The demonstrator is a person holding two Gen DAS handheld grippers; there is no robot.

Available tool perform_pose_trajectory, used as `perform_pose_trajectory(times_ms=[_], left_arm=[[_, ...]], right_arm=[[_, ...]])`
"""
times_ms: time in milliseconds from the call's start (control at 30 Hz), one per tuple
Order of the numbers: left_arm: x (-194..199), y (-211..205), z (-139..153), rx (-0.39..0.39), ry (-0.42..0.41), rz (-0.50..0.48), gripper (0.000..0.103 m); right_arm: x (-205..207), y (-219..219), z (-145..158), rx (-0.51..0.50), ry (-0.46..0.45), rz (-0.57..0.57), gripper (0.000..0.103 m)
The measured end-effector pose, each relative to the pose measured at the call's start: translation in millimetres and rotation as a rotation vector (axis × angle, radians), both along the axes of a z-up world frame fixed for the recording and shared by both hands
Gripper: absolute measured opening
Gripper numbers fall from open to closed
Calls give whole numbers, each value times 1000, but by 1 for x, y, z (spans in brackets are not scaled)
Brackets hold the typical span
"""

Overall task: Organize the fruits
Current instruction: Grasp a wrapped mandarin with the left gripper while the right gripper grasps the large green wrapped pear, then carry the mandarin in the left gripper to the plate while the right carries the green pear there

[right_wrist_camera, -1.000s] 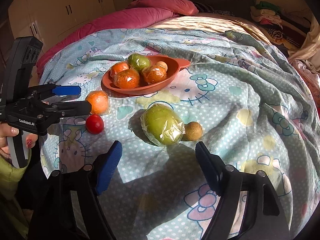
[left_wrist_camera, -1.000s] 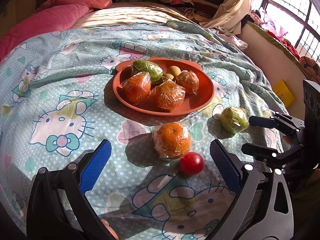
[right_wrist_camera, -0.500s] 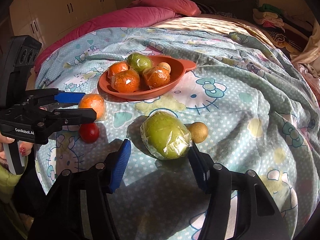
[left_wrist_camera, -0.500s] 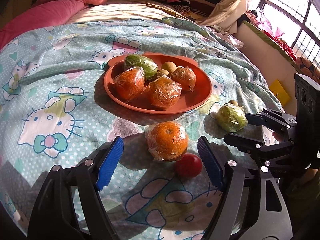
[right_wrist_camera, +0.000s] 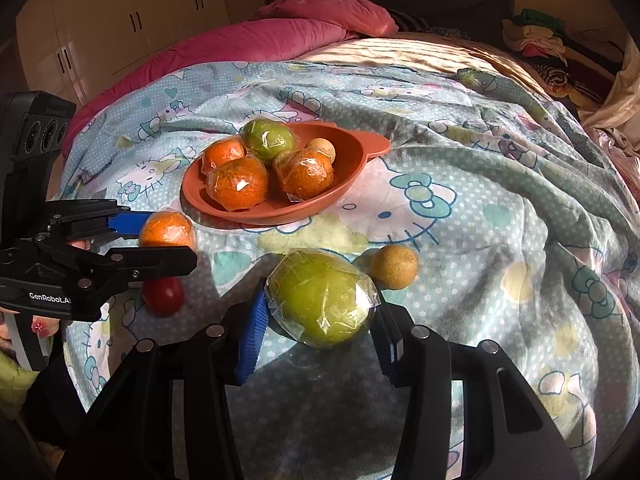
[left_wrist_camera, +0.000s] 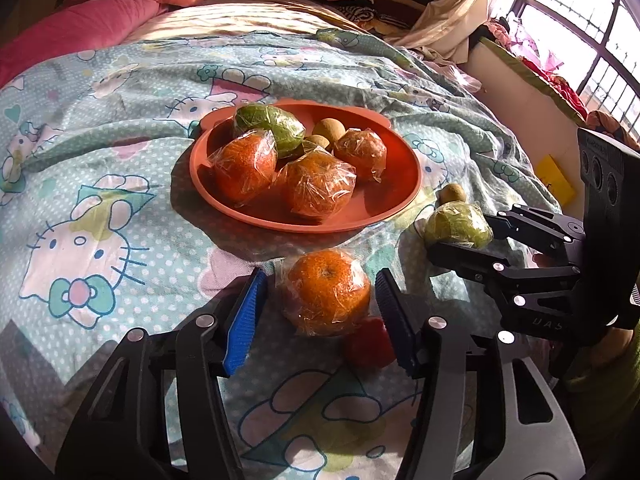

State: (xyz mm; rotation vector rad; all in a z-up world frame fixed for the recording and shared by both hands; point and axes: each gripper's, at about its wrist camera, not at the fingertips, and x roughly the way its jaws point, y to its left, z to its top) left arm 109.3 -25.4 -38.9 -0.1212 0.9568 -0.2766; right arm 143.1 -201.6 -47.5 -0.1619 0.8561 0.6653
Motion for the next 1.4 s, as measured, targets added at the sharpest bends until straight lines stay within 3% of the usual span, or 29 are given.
perform_pose_trajectory(times_ms=[167,500,933,1400], left_arm=[[0,2,-1,-10,1,-2,34],[-6,7,12,-44,-19,-2,33],[6,23,38,-56,-73,52,32],[35,16,29,-8,-55,61,32]], right_arm=[[-4,-2,2,13,0,1,44],[-15,-7,12,68,2,24,44],[-5,-13,48,115,-65,24,44],[20,-6,64,110,-105,35,44]])
